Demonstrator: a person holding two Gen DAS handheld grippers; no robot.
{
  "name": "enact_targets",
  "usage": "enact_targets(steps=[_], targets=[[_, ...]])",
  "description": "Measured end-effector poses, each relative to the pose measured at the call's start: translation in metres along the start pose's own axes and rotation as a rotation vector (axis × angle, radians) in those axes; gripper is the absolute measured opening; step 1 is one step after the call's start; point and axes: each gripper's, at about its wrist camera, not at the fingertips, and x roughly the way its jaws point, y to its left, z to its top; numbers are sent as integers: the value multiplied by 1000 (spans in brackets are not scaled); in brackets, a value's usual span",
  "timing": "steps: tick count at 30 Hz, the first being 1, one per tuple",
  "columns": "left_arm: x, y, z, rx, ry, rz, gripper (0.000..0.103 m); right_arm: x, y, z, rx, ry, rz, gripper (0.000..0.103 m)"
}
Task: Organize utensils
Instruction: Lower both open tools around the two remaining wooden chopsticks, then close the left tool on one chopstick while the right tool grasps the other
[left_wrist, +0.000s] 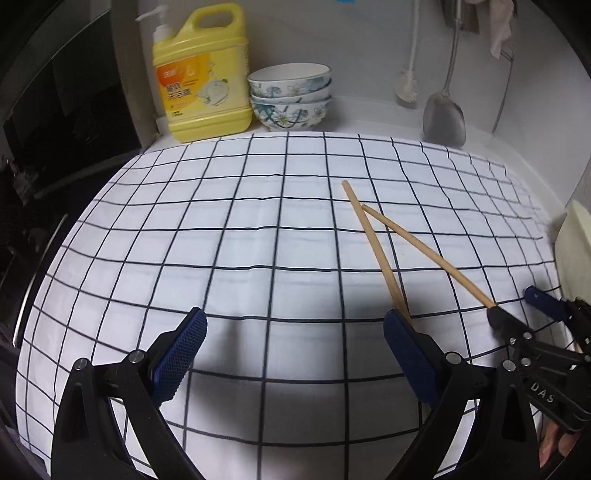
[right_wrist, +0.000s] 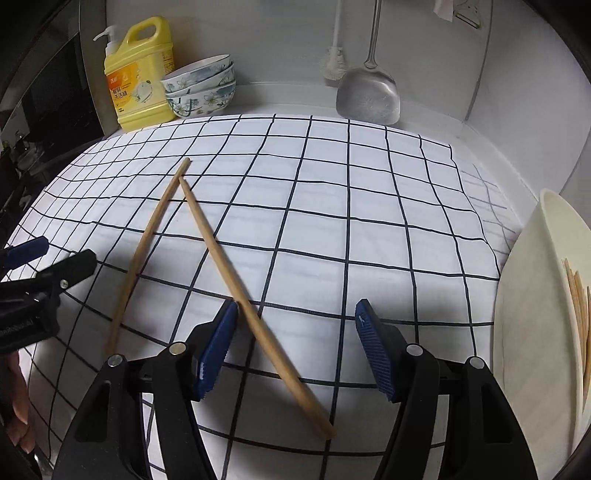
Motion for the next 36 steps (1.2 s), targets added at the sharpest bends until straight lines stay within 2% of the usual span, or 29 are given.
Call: enact_targets(steps=[4, 13, 18, 21, 22, 23, 24, 25, 26, 28, 31, 36], targets=[[8, -13, 3, 24, 25, 6, 95, -1, -1, 4, -8, -9, 29, 63], [23, -23, 7, -3, 63, -5, 96, 7, 2, 12, -49, -7, 47, 63], [28, -23, 7, -24, 62, -13, 91, 12, 5, 13, -64, 0, 74, 62], [25, -29, 8, -14, 44, -18, 76, 10, 9, 12, -83, -4, 87, 51], [24, -31, 8, -6, 41, -25, 69, 9, 10, 11, -90, -5, 91, 42], [23, -33, 8, 1, 38, -33, 61, 8, 14, 11, -103, -8, 93, 29], [22, -35, 8, 7, 35, -39, 57, 7, 16, 11, -109, -8, 94, 22], [21, -36, 8, 12, 31, -45, 45, 7, 18, 11, -117, -9, 88, 14], [19, -38, 8, 16, 27, -54, 29, 7, 19, 11, -118, -11, 84, 13], [18, -41, 7, 25, 24, -66, 8, 7, 20, 10, -112, -12, 87, 11], [17, -40, 6, 17, 22, -89, 7, 6, 20, 9, -111, -14, 81, 6], [15, -29, 3, -25, 40, -169, 7, 3, 10, 10, -45, -20, 110, 6]])
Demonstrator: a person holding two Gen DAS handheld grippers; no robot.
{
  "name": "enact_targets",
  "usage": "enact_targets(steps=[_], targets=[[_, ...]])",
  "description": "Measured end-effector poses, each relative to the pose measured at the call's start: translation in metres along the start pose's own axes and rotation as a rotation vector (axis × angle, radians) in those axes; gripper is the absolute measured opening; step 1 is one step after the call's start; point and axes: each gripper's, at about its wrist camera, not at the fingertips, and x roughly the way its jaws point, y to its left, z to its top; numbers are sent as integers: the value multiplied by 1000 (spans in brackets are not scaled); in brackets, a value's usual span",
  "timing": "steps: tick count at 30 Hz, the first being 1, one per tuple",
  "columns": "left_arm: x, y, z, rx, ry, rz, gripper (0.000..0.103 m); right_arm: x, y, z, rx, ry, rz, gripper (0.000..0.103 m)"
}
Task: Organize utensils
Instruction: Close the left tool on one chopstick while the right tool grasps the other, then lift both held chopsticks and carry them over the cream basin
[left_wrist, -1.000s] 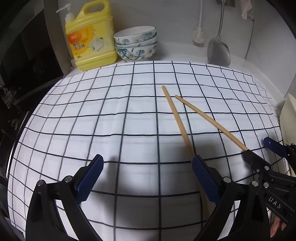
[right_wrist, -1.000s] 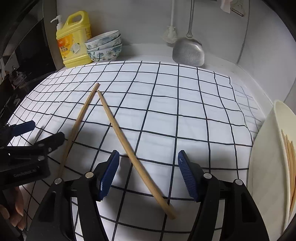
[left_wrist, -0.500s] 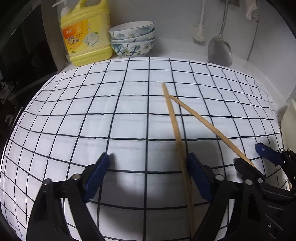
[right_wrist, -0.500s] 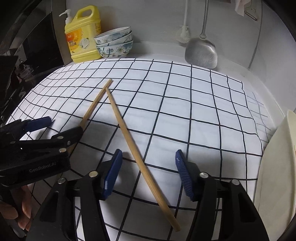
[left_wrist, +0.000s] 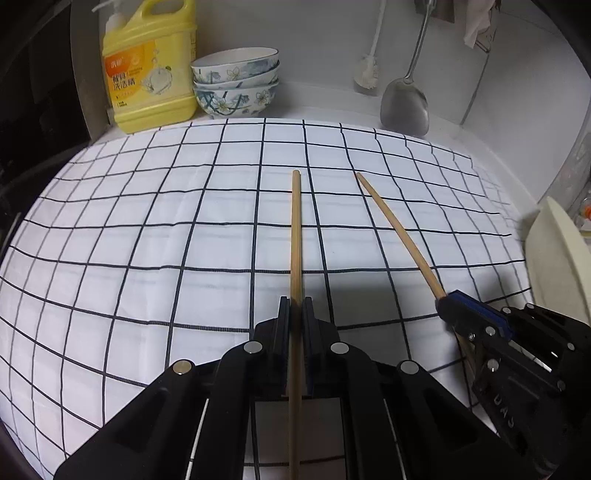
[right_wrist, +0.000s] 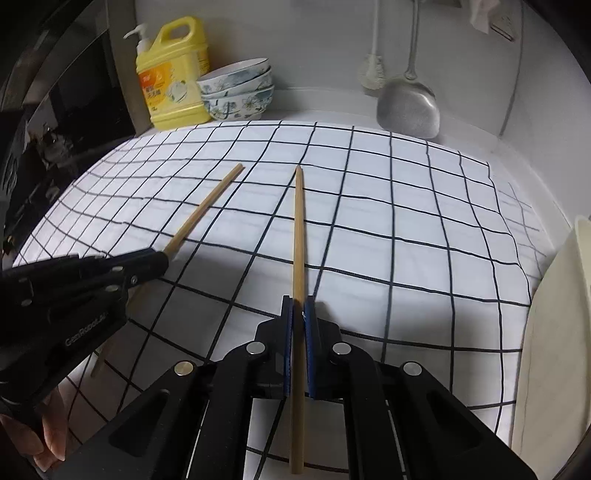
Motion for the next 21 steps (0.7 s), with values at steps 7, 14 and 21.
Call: enact_targets(steps=[7, 14, 21], targets=[[-19, 3, 0, -2, -15, -67, 7, -27, -2, 4, 38, -72, 1, 6], [-54, -18, 16, 29, -78, -143, 7, -77, -18, 7, 99, -172, -45, 6], [-78, -91, 34, 141, -113, -266, 7, -147, -83, -13, 259, -271, -177, 6]])
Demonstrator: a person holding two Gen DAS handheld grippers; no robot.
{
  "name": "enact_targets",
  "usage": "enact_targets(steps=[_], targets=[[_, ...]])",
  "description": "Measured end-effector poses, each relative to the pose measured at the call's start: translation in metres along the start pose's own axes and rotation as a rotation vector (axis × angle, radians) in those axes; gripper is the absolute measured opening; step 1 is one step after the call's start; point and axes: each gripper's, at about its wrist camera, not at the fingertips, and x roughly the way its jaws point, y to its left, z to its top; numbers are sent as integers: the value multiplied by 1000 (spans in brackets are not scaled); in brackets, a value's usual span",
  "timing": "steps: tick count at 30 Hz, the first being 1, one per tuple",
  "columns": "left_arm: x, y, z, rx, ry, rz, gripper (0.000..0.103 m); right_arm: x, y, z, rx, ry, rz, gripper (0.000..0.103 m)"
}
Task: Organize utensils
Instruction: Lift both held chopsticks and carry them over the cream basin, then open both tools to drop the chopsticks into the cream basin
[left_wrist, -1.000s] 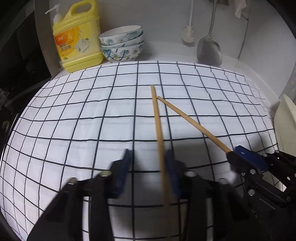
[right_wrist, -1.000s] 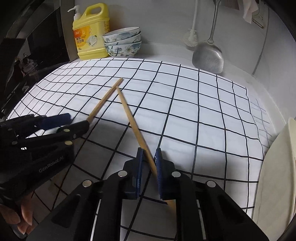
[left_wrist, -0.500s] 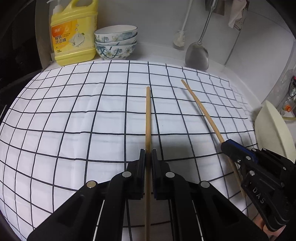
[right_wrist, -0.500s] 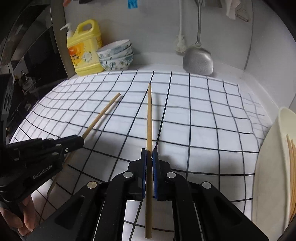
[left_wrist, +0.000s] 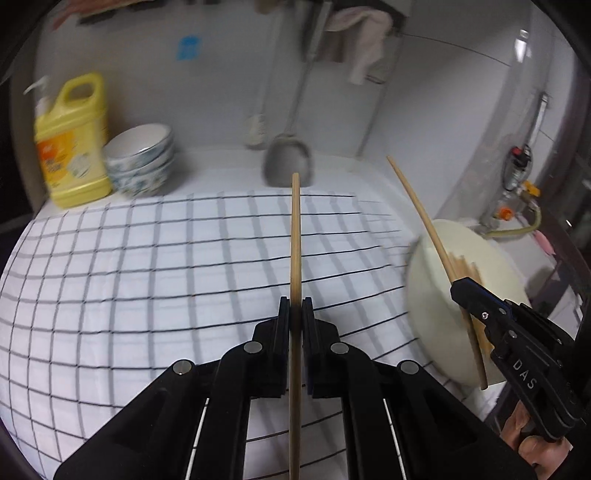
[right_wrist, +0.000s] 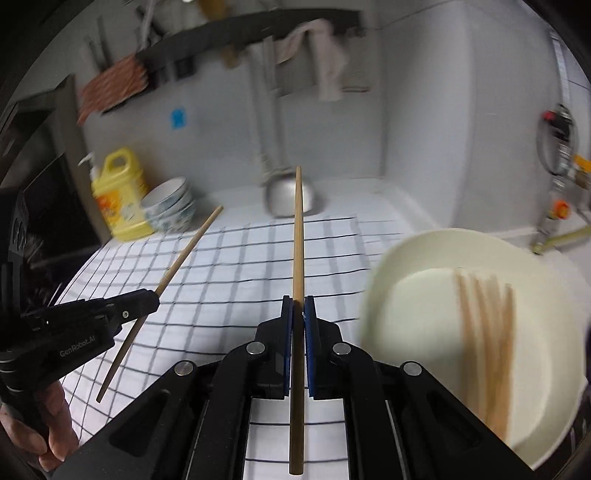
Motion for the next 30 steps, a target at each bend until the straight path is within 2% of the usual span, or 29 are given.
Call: enact_targets(steps=[8, 11, 15, 21, 30], targets=[[34, -91, 22, 115, 28, -105, 7, -36, -91, 0, 149, -34, -170, 6], [50, -124, 29, 163, 53, -140, 7, -39, -125, -6, 225, -7, -195, 6], [65, -162, 32, 210, 91, -175, 7, -40, -152, -15, 285, 18, -215, 6], [93, -196, 27, 256, 158, -196, 7, -29, -155, -21, 291, 56, -215, 6], [109, -195, 28, 259, 191, -155, 8, -22, -155, -22, 298, 78, -225, 6]])
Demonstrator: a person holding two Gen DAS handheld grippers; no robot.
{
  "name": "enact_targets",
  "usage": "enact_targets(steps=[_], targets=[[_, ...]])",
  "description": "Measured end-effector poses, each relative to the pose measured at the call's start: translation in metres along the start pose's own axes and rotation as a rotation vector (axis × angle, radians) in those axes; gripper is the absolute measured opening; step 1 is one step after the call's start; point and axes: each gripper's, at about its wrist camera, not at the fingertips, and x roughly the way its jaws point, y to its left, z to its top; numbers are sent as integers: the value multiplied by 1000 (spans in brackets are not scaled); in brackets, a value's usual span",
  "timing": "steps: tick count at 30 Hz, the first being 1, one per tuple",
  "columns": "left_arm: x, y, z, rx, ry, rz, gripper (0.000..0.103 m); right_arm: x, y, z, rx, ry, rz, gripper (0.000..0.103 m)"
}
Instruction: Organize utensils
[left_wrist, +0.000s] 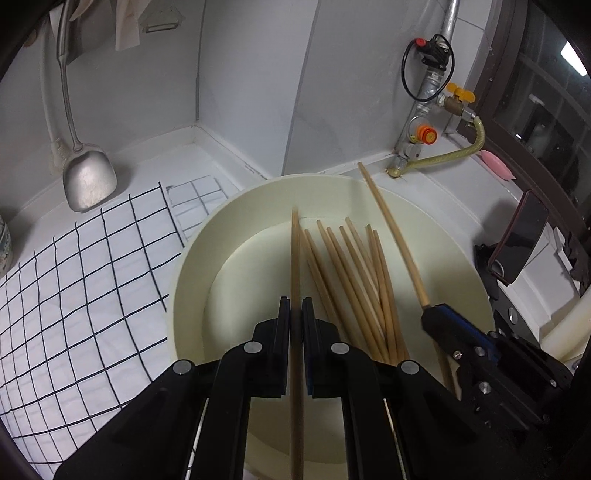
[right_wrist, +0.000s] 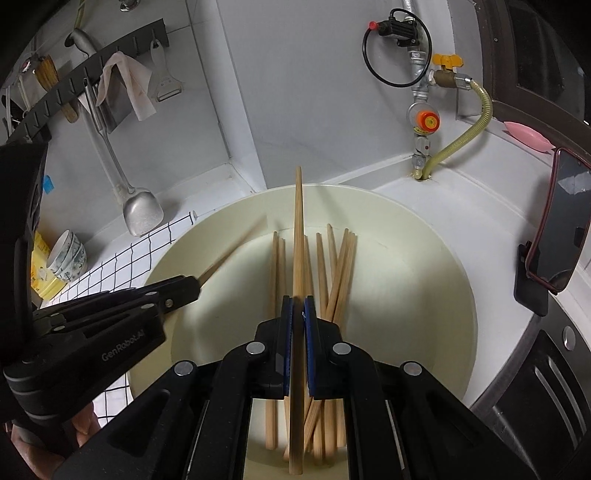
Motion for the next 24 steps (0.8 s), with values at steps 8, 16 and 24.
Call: enact_targets(steps=[8, 16, 24], targets=[[-30, 15, 0, -30, -115, 95, 79, -10, -3, 2, -1, -18, -65, 39], [-50, 25, -3, -36, -126, 139, 84, -14, -2, 3, -3, -15, -82, 47], [-64, 34, -9, -51, -135, 169, 88, -25, 7, 1, -30, -21, -100, 49]])
